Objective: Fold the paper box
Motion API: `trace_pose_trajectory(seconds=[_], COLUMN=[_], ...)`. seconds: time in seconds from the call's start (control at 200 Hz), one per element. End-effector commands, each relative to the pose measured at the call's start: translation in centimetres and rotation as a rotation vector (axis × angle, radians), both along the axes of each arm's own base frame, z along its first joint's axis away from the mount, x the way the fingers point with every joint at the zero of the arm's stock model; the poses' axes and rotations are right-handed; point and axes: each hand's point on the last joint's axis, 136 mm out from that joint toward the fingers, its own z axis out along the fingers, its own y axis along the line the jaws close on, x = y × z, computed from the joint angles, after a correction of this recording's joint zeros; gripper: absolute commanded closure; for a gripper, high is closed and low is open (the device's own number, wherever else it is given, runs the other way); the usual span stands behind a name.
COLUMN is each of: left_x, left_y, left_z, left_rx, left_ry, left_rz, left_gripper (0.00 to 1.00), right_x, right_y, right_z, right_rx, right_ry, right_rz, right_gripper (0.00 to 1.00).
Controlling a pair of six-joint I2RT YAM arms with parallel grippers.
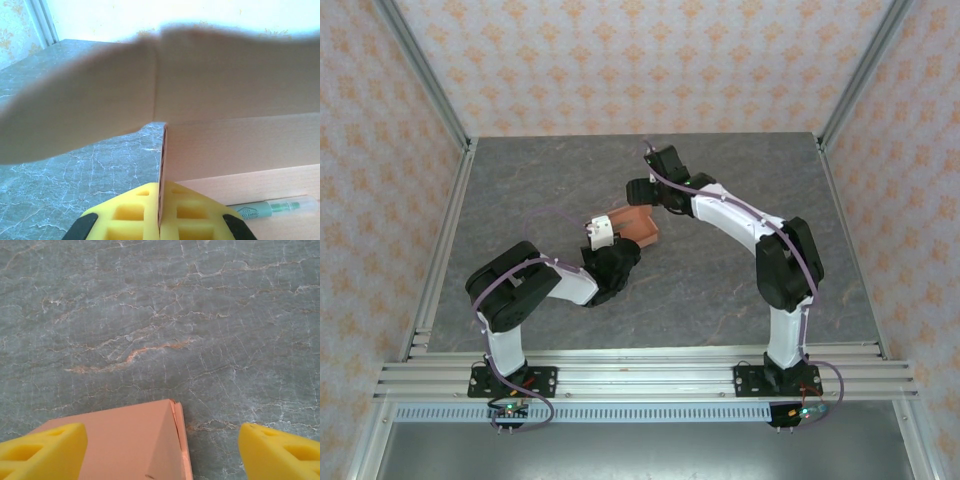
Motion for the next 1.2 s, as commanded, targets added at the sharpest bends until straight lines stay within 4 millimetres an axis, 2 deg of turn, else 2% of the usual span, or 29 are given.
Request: trace_pose_trajectory(seconds=[0.0, 0.44, 0.876, 1.196], left_x=[-0.6, -1.4, -2.7, -4.3], left_y=[0.1, 0.1, 0.5, 0.8], left_z=[-0.5, -0.3, -0.1, -0.9], left_rx=[0.05, 0.044, 0.016, -0.009], left_ry=[0.011, 0.01, 0.015, 0.071], left_rz=[0.015, 0.005, -0.012, -0.078], left_gripper=[1.0, 0.87, 0.7, 0.55], right_x=[-1.2, -1.9, -2.9, -3.1], right_y=[-0.7, -1.1, -1.3, -1.6], right_z=[-0.1, -1.8, -3.5, -4.0], right_rx=[-0.026, -0.019, -0.028, -0.042], right_ry=[0.012, 0.039, 0.06, 0.059], right_rz=[0.011, -0.005, -0.014, -0.02], right_gripper=[0.21, 0.21, 0.22, 0.23])
